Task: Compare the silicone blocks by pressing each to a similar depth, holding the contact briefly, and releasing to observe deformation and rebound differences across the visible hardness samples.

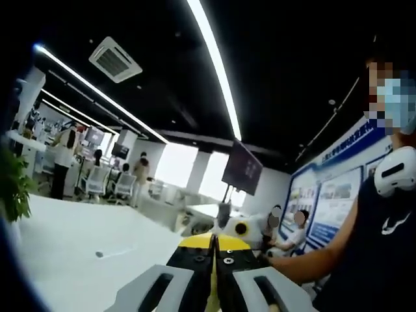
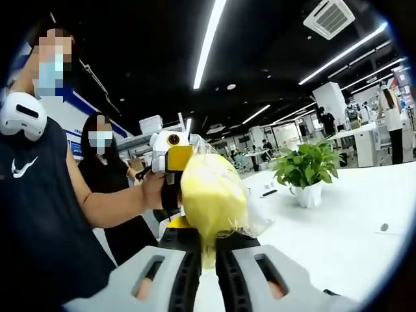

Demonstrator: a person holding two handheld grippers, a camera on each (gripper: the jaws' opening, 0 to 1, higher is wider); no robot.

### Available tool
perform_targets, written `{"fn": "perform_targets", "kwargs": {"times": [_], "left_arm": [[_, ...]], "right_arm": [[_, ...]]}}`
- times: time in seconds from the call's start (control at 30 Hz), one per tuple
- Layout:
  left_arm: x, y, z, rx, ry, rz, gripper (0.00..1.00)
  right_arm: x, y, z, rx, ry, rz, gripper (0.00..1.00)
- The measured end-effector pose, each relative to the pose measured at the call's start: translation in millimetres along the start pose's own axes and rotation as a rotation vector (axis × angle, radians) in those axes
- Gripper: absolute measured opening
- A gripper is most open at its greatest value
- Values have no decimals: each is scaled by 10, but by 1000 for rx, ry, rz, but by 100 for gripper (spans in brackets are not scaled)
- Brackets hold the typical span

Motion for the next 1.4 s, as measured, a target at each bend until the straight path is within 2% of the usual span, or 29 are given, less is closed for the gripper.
{"fn": "perform_targets", "kwargs": {"times": [0.27,0.33,0.77,0.9,0.97,1.03,1.13,1.4], "left_arm": [[-12,-2,-16,-11,34,8,0],[-31,-14,-13,-16,111,22,0],[-28,-28,12,-4,22,31,0],[-33,-18,12,5,18,33,0],[-15,-18,9,3,43,30,0],[-10,-25,12,2,15,33,0],[5,-39,19,8,67,27,0],[-10,-50,25,9,66,36,0]], "right_arm": [[19,4,-14,-11,-4,-5,1],[21,18,-23,-15,0,-1,1],[18,48,-6,-16,7,7,0],[21,41,-2,-11,7,4,0],[24,39,-7,-13,5,2,1],[24,42,-7,-10,7,4,1],[21,51,-6,-8,5,3,1],[19,76,-14,-12,24,19,0]]}}
Point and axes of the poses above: the point that each gripper's makers call its tool centre point, and the gripper's own axes: y roughly forward along the fingers, x roughly to its right, z roughly out of its top, the point moved 3 cm from there along -y, roughly backward along the fingers, and after that the axes turned 6 degrees about x, right-handed, at the moved point
